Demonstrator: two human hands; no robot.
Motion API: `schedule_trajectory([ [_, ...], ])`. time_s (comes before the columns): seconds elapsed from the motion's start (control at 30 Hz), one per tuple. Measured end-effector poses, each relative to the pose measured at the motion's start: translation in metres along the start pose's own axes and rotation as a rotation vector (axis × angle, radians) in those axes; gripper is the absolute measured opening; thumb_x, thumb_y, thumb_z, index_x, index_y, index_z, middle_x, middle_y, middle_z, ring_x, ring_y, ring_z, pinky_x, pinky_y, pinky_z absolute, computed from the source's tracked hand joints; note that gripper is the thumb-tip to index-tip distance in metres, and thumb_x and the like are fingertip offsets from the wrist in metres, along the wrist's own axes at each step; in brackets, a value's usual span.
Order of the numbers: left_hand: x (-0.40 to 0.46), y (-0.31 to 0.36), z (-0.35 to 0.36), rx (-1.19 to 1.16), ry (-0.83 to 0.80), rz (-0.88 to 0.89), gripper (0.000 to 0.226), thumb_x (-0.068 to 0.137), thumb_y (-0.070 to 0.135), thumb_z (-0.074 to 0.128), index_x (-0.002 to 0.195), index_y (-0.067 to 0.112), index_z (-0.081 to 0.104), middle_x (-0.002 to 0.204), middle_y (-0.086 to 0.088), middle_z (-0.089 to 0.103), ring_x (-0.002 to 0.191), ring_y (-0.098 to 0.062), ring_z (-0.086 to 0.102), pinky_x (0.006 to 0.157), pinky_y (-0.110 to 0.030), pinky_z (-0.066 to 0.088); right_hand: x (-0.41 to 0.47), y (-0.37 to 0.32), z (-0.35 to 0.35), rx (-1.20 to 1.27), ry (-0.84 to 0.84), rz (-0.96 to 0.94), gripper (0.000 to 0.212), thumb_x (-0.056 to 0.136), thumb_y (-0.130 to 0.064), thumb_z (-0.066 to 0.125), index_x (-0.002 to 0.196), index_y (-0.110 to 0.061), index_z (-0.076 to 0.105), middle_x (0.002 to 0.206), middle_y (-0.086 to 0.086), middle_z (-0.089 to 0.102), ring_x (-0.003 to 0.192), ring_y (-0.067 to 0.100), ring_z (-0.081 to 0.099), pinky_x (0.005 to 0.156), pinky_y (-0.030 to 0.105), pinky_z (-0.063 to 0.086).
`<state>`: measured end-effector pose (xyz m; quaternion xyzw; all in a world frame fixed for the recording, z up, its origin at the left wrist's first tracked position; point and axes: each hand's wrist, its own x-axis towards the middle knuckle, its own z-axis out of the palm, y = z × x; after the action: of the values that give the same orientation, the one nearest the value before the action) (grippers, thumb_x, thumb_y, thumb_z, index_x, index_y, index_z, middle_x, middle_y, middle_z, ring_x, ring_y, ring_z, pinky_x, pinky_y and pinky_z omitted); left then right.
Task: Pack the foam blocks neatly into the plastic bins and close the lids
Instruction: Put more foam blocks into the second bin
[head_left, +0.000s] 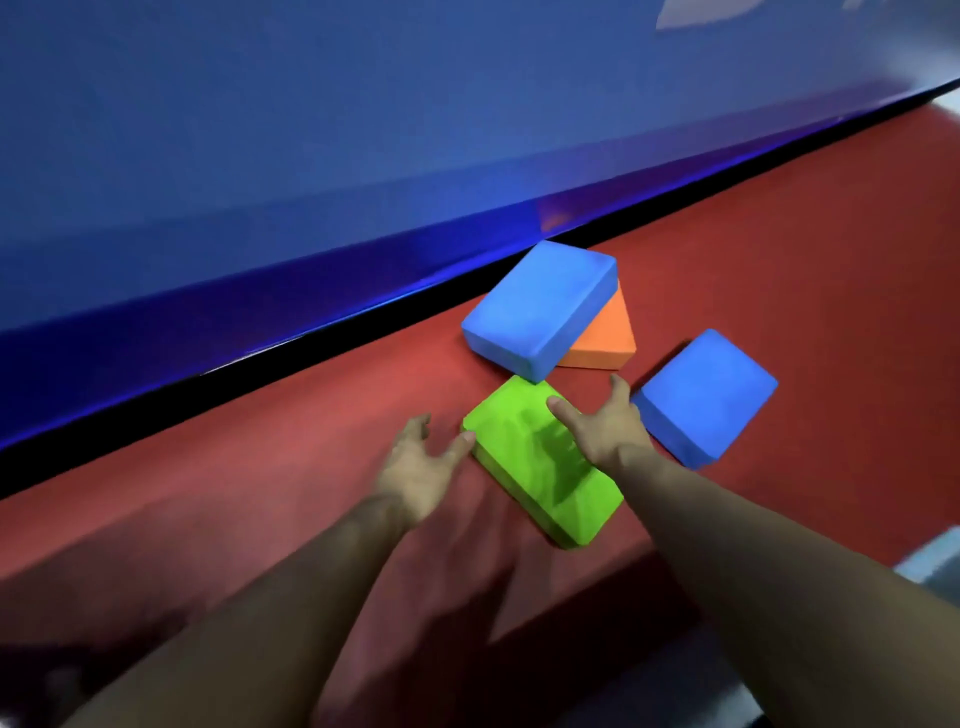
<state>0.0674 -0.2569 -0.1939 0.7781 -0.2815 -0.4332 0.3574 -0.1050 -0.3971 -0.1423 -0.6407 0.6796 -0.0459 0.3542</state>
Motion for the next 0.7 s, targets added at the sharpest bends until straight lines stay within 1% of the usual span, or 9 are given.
schedule_trajectory([
  [0.1, 0.046, -0.01, 0.017, 0.033, -0.03, -0.018, 0.088, 0.089, 0.056, 0.068, 0.158, 0.018, 0.028, 0.158, -0.009, 0.041, 0.141, -0.025, 0.044, 0.116, -0.043, 0.038, 0.04, 0.001, 0.019, 0.073, -0.008, -0.031, 0.107, 0.078, -0.067, 0.072, 0.158, -0.018, 0.02, 0.154, 0.019, 0.041, 0.141, 0.036, 0.042, 0.117, 0.045, 0.034],
  [0.2, 0.083, -0.014, 0.032, 0.046, -0.073, -0.05, 0.104, 0.078, 0.069, 0.068, 0.159, 0.019, 0.026, 0.159, -0.011, 0.039, 0.142, -0.025, 0.044, 0.117, -0.043, 0.037, 0.067, -0.007, 0.031, 0.141, -0.021, 0.005, 0.118, 0.071, -0.078, 0.069, 0.158, -0.014, 0.022, 0.153, 0.015, 0.045, 0.143, 0.034, 0.041, 0.117, 0.046, 0.035],
  [0.3, 0.107, -0.013, 0.05, 0.036, -0.088, -0.103, 0.123, 0.064, 0.084, 0.062, 0.159, 0.014, 0.027, 0.159, -0.013, 0.039, 0.145, -0.026, 0.041, 0.12, -0.041, 0.034, 0.085, -0.023, 0.042, 0.265, -0.046, 0.107, 0.134, 0.046, -0.095, 0.062, 0.147, -0.009, 0.045, 0.146, 0.009, 0.055, 0.136, 0.031, 0.05, 0.115, 0.046, 0.038],
  [0.37, 0.119, -0.016, 0.062, 0.054, -0.088, -0.124, 0.133, 0.05, 0.096, 0.05, 0.154, 0.014, 0.038, 0.154, -0.013, 0.046, 0.142, -0.028, 0.045, 0.119, -0.041, 0.036, 0.092, -0.034, 0.048, 0.303, -0.078, 0.16, 0.139, 0.032, -0.099, 0.053, 0.14, -0.011, 0.055, 0.142, 0.005, 0.058, 0.131, 0.029, 0.054, 0.114, 0.046, 0.038],
  [0.4, 0.126, -0.022, 0.068, 0.068, -0.1, -0.132, 0.13, 0.047, 0.101, 0.044, 0.148, 0.019, 0.049, 0.147, -0.011, 0.054, 0.136, -0.029, 0.051, 0.116, -0.042, 0.04, 0.095, -0.037, 0.051, 0.308, -0.102, 0.171, 0.141, 0.032, -0.099, 0.051, 0.142, -0.01, 0.054, 0.143, 0.005, 0.057, 0.132, 0.028, 0.053, 0.115, 0.047, 0.035],
  [0.47, 0.139, -0.036, 0.077, 0.067, -0.107, -0.134, 0.114, 0.047, 0.107, 0.041, 0.127, 0.031, 0.067, 0.127, -0.007, 0.07, 0.12, -0.025, 0.063, 0.106, -0.042, 0.049, 0.101, -0.041, 0.055, 0.321, -0.114, 0.166, 0.134, 0.044, -0.096, 0.058, 0.144, -0.008, 0.049, 0.144, 0.004, 0.055, 0.134, 0.028, 0.051, 0.117, 0.046, 0.033],
  [0.53, 0.15, -0.047, 0.086, 0.019, -0.071, -0.142, 0.105, 0.047, 0.107, 0.046, 0.114, 0.031, 0.072, 0.112, -0.003, 0.075, 0.108, -0.022, 0.07, 0.099, -0.042, 0.054, 0.108, -0.037, 0.058, 0.363, -0.09, 0.169, 0.117, 0.059, -0.087, 0.068, 0.143, -0.008, 0.048, 0.143, 0.004, 0.056, 0.131, 0.028, 0.053, 0.113, 0.043, 0.038],
  [0.6, 0.143, -0.045, 0.088, -0.068, -0.014, -0.128, 0.103, 0.045, 0.104, 0.054, 0.104, 0.022, 0.074, 0.099, -0.001, 0.078, 0.097, -0.023, 0.073, 0.091, -0.043, 0.058, 0.11, -0.033, 0.057, 0.368, -0.099, 0.169, 0.107, 0.066, -0.081, 0.07, 0.142, -0.007, 0.051, 0.141, 0.006, 0.057, 0.129, 0.028, 0.056, 0.11, 0.041, 0.043],
  [0.7, 0.121, -0.045, 0.087, -0.089, 0.008, -0.142, 0.104, 0.036, 0.099, 0.063, 0.098, 0.015, 0.071, 0.09, -0.002, 0.077, 0.086, -0.024, 0.075, 0.079, -0.045, 0.061, 0.104, -0.029, 0.056, 0.331, -0.138, 0.121, 0.105, 0.068, -0.082, 0.066, 0.141, -0.007, 0.055, 0.141, 0.006, 0.059, 0.128, 0.027, 0.057, 0.109, 0.038, 0.044],
])
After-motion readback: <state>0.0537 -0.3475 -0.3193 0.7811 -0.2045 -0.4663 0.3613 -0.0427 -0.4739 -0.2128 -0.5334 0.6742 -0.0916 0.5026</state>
